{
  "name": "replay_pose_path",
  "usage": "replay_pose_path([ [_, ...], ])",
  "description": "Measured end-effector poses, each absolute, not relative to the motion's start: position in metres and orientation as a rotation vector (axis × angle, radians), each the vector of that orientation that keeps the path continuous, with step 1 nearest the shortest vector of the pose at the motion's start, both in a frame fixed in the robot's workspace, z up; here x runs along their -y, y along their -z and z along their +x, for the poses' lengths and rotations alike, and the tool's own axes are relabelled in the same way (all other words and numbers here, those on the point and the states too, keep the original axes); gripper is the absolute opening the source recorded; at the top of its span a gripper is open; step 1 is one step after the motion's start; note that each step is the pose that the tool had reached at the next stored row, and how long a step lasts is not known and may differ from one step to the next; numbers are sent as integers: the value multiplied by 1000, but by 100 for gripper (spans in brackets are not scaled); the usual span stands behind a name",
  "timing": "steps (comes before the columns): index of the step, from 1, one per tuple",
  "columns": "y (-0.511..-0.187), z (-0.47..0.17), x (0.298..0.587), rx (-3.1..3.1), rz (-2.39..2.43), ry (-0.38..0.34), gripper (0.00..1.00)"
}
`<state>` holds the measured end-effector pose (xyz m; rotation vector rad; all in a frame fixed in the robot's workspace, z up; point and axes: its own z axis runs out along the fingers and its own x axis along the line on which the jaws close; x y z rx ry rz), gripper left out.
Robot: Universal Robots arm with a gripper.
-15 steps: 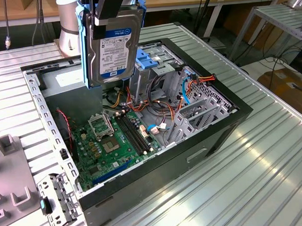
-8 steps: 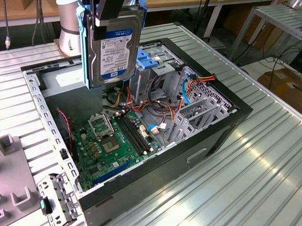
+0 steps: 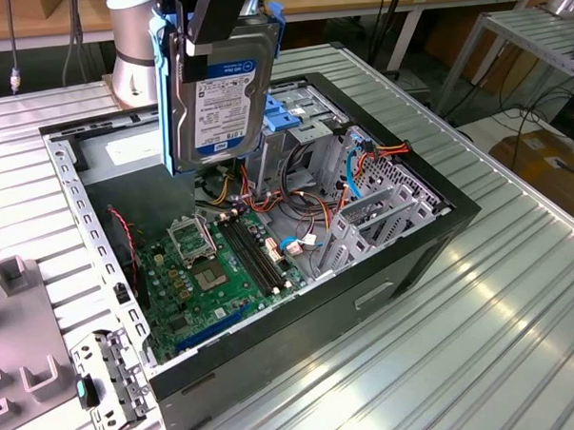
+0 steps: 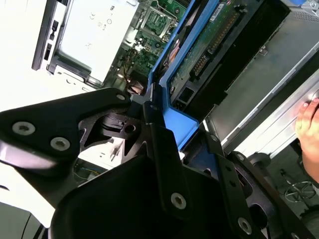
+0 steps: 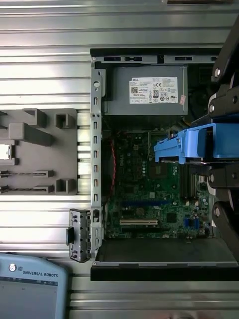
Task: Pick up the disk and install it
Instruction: 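Insert the disk into the insertion slot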
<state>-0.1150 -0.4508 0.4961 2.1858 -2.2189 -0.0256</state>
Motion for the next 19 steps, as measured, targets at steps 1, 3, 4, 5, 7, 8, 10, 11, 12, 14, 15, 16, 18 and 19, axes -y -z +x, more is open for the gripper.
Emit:
replay_pose_path([
  [1, -496, -115, 452, 2219, 2186, 26, 37],
  [3, -496, -115, 454, 2219, 2186, 26, 37],
  [4, -496, -115, 454, 2219, 2186, 26, 37],
  [5, -496, -115, 455, 2219, 2186, 26, 37],
  [7, -496, -115, 457, 2219, 2186, 26, 37],
  [8, -496, -115, 458, 2219, 2186, 26, 37],
  [10, -496, -115, 460, 2219, 2186, 26, 37],
  [11, -496, -115, 461, 2219, 2186, 26, 37],
  [12, -496, -115, 462, 2219, 2186, 26, 37],
  [14, -496, -115, 463, 2219, 2186, 26, 37],
  [15, -496, -115, 464, 2219, 2186, 26, 37],
  [16, -496, -115, 465, 2219, 2186, 26, 37],
  [18, -496, -115, 467, 2219, 2186, 26, 37],
  [19, -496, -115, 468, 2219, 2186, 26, 37],
])
